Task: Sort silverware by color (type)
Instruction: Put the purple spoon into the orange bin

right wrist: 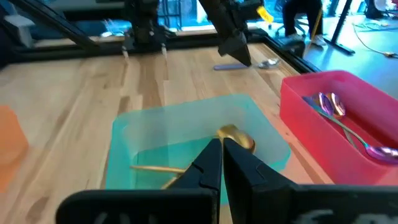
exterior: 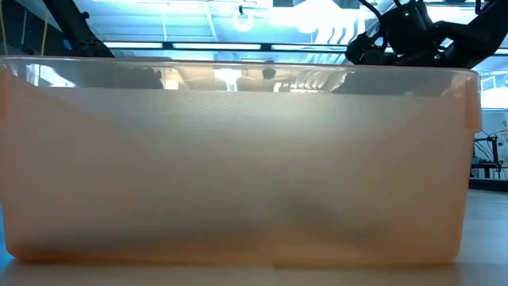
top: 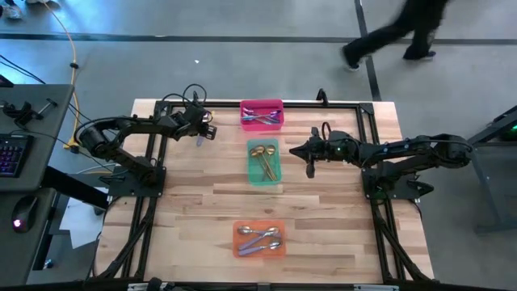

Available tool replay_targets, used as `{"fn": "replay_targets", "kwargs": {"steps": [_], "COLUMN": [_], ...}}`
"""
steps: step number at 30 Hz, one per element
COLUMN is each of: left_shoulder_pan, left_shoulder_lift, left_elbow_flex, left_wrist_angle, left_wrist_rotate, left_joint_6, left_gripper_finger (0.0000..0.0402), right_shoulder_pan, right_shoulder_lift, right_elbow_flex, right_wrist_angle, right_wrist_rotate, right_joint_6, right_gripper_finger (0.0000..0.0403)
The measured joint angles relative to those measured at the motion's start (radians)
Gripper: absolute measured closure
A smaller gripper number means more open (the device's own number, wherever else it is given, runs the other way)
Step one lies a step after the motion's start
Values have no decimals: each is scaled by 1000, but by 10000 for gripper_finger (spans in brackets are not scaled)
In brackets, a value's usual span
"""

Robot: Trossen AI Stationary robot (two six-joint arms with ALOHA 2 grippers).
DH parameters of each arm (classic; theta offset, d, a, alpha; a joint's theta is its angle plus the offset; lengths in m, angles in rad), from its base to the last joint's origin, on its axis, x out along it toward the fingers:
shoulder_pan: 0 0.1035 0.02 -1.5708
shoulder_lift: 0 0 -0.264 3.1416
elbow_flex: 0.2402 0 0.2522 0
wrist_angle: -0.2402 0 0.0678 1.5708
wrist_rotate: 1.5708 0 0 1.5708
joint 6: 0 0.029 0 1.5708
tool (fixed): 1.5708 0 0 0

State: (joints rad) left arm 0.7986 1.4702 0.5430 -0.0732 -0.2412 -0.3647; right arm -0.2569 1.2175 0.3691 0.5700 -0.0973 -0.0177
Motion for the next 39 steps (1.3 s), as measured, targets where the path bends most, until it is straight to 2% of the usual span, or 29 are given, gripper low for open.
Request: {"fn": "replay_targets", "kwargs": {"steps": [6,14,22,29,39], "left_shoulder_pan": [-7,-25,-71,-197,-466], "left_shoulder_lift": [4,20,63,44,-161], "left_elbow_flex": [0,0,-1,-5,-10], "left_wrist_angle": [0,-4,22,3,-104], "left_wrist_rotate": [-10,-25,3,19,27], "left_joint_6": [1,38,85,63,-63], "left_gripper_finger": [282,344,391,401,400], "right_shoulder_pan": [34,92,150,184,193], "right_shoulder_lift": [0,0,0,0,0], "right_elbow_flex": [0,0,0,0,0], "right_wrist_angle": [-23,-23,-22,-22,-22], "right_wrist_rotate": [71,72,170,211,212], "right_joint_6": [21,70,89,92,106], "right_gripper_finger": [403,403,403,403,403]}}
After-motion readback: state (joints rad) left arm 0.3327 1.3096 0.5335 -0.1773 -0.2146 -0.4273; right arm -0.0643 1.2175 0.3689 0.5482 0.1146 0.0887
